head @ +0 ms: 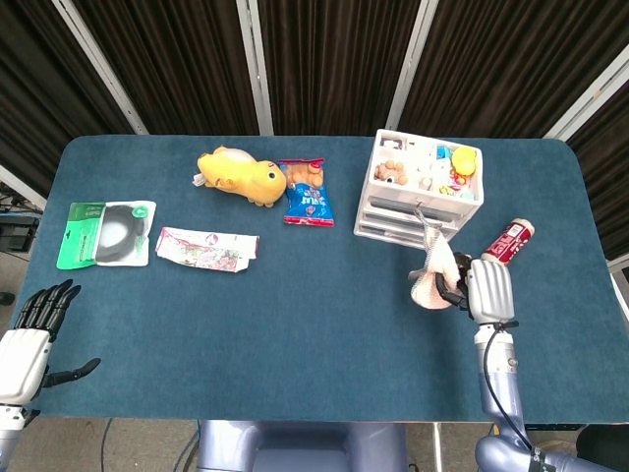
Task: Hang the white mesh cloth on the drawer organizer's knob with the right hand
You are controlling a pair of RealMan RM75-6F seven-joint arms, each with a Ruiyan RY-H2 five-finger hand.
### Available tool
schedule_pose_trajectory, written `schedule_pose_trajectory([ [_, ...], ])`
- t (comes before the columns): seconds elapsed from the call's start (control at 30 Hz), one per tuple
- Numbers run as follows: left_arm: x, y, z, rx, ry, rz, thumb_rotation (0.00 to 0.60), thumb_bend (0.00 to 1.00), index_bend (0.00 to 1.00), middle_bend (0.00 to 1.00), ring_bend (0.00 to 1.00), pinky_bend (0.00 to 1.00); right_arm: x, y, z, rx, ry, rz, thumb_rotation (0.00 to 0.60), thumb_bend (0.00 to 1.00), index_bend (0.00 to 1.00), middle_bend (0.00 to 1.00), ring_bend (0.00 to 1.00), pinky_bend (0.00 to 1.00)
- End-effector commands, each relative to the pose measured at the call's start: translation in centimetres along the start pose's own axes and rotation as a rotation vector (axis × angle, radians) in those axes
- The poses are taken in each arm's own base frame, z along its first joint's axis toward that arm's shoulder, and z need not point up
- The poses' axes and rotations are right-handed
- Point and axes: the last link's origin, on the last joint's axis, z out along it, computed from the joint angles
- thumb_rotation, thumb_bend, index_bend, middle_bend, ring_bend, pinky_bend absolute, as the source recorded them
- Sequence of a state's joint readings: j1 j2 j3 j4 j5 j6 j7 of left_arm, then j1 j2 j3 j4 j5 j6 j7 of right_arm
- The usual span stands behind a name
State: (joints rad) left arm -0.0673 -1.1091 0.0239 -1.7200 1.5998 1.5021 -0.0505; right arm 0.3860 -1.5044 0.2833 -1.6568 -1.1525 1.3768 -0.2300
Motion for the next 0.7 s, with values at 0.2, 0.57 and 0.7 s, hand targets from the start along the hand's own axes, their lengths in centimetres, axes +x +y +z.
schedule_pose_trajectory([
  [0.2,0.0,0.0,0.0,0.000,0.001,-0.001,0.600,0.00,0.00,0.00,0.00,0.00,-0.4,0.0,-0.1,-0.003,-0.010,-0.006,0.600,0.48,0.74,0.99,0.97,1.00],
  [0.57,0.0,0.0,0.0,-0.001,0.000,-0.001,0.600,0.00,0.00,0.00,0.00,0.00,-1.1,1.2,-1.2,-0.049,-0.173,-0.084,0.600,0.01,0.01,0.12,0.07,0.25],
  [0.7,0.1,0.0,0.0,-0.001,0.001,0.000,0.600,0.00,0.00,0.00,0.00,0.00,-0.3,1.5,-2.1,-0.039,-0.202,-0.172,0.600,0.00,0.00,0.00,0.00,0.12],
])
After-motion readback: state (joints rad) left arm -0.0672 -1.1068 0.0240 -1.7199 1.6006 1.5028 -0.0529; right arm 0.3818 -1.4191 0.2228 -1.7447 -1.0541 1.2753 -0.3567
